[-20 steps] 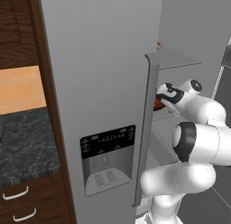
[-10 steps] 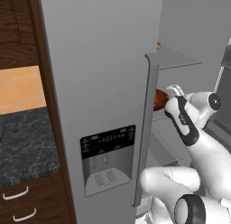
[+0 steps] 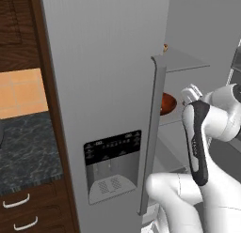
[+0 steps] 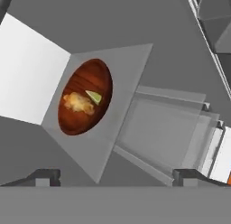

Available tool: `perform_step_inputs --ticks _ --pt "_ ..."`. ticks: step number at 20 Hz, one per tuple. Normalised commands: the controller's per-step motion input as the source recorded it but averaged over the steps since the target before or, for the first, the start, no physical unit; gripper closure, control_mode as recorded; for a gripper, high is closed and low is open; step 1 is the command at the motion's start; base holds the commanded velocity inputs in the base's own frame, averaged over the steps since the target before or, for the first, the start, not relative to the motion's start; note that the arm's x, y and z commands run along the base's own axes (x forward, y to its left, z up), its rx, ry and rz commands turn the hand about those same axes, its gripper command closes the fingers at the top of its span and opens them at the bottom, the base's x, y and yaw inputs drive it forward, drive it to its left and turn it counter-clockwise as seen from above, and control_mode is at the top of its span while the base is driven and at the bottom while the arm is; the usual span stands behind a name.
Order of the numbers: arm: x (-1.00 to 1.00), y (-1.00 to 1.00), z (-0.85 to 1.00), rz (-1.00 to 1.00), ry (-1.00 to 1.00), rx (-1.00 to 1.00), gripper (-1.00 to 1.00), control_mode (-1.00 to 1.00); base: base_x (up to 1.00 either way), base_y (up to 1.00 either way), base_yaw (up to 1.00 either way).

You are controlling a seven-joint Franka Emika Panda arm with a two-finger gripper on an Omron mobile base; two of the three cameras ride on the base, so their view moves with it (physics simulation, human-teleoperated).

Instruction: Pick the chicken drumstick and lemon wedge from their plates and place them in the bowl. Then put the bowl in the fridge.

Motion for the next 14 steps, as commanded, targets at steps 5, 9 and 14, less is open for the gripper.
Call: perform_step_inputs --ticks 5,9,14 --pt "-1.0 0.47 0.0 0.19 -0.16 -0.1 -1.0 -1.0 0.0 0.0 0.0" --pt "-1.0 0.84 0.02 0.18 -0.19 -0.12 -1.0 -1.0 0.0 0.0 0.0" --pt "-1.0 0.49 0.59 0.09 -0.05 -0.1 -1.0 -1.0 0.0 0.0 0.0"
